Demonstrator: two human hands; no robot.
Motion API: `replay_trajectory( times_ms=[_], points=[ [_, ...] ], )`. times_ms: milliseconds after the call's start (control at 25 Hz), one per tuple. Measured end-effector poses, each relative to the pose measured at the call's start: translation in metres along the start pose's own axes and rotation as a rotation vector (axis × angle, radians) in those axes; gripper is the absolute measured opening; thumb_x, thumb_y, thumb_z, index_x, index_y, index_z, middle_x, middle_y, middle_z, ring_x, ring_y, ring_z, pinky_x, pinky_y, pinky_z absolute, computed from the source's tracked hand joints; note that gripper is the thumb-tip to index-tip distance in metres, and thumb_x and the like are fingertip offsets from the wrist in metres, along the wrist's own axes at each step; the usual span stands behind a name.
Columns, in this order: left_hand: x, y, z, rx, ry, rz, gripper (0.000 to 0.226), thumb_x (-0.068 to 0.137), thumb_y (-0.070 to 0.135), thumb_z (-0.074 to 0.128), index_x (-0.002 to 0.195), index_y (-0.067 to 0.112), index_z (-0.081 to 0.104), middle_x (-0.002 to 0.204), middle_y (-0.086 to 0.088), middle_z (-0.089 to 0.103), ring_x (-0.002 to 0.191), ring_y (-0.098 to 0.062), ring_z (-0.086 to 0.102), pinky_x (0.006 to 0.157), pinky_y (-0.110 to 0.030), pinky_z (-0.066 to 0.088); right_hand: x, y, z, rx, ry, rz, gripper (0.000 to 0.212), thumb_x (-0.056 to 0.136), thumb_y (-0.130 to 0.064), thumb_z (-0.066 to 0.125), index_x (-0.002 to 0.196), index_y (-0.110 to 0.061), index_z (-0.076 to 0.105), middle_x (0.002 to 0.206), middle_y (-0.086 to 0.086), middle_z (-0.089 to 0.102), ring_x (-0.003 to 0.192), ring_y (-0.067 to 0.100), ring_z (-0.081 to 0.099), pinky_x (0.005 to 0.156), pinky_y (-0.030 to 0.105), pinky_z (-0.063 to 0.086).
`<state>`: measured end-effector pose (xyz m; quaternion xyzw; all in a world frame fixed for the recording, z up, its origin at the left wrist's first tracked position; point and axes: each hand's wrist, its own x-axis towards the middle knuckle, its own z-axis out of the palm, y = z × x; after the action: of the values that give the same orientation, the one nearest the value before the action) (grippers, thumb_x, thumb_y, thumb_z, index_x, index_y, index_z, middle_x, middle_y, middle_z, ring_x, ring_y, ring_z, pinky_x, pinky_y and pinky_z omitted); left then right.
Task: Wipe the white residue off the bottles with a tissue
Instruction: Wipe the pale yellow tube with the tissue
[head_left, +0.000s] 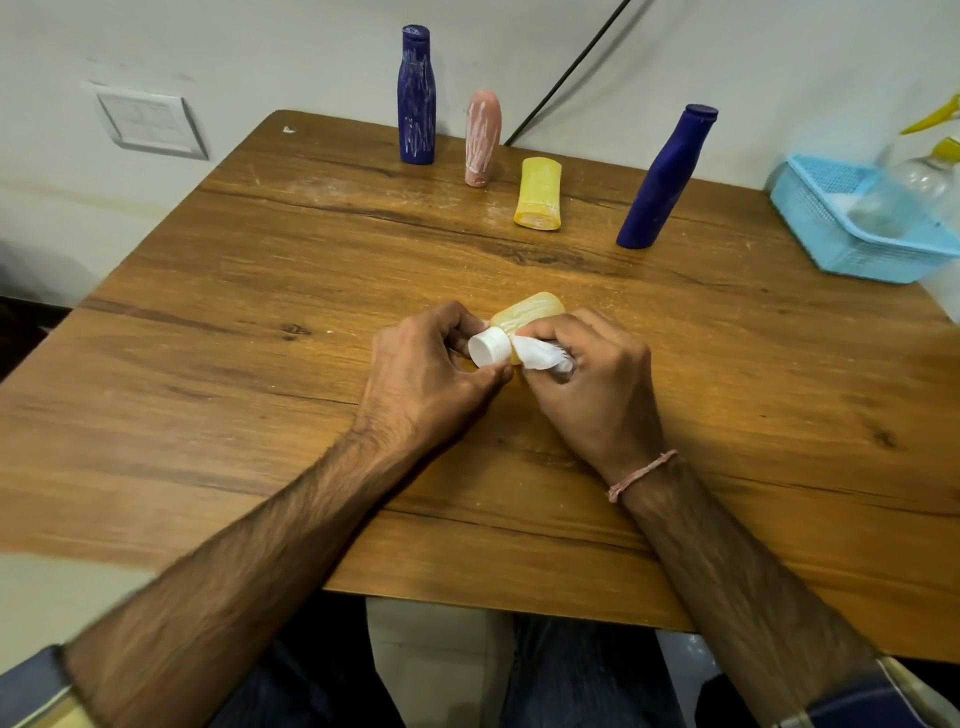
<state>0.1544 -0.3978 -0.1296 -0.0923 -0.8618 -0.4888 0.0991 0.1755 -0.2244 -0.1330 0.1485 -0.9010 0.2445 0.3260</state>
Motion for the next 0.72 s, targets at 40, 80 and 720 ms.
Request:
replay_trajectory(
  times_ms=[40,80,720],
  points=[
    [-0.0003,0.0005,0.0003,0.000,-0.001,0.006,0.028,0.075,0.035,0.087,0.097,0.022,0.074,0.077,0.011,0.070,0.065,-0.001,0.064,0.058,-0.019,0.053,-0.0017,-0.0021,0.0007,0.023,-0.026,-0.046,0.016,0.083,-0.015,0.077,0.098,-0.008,0.076,0.093,0.007,0.072,0.088,0.022,0.066,0.073,0.044,0.055],
    [-0.0007,0.0014,0.0006,0.003,-0.002,0.015,0.026,0.076,0.033,0.085,0.096,0.022,0.073,0.075,0.012,0.069,0.063,0.001,0.063,0.056,-0.013,0.049,-0.0031,-0.0044,0.0011,0.037,-0.044,-0.073,0.016,0.084,-0.015,0.076,0.099,-0.007,0.076,0.094,0.008,0.072,0.089,0.022,0.067,0.074,0.044,0.055],
    [-0.0023,0.0039,0.0011,0.113,0.005,0.147,0.029,0.074,0.026,0.088,0.095,0.017,0.070,0.085,0.006,0.068,0.069,-0.009,0.059,0.059,-0.014,0.045,0.0069,-0.0068,0.0024,0.045,0.011,0.029,0.010,0.088,-0.010,0.074,0.098,-0.007,0.073,0.094,0.005,0.068,0.084,0.012,0.061,0.068,0.025,0.050]
  ],
)
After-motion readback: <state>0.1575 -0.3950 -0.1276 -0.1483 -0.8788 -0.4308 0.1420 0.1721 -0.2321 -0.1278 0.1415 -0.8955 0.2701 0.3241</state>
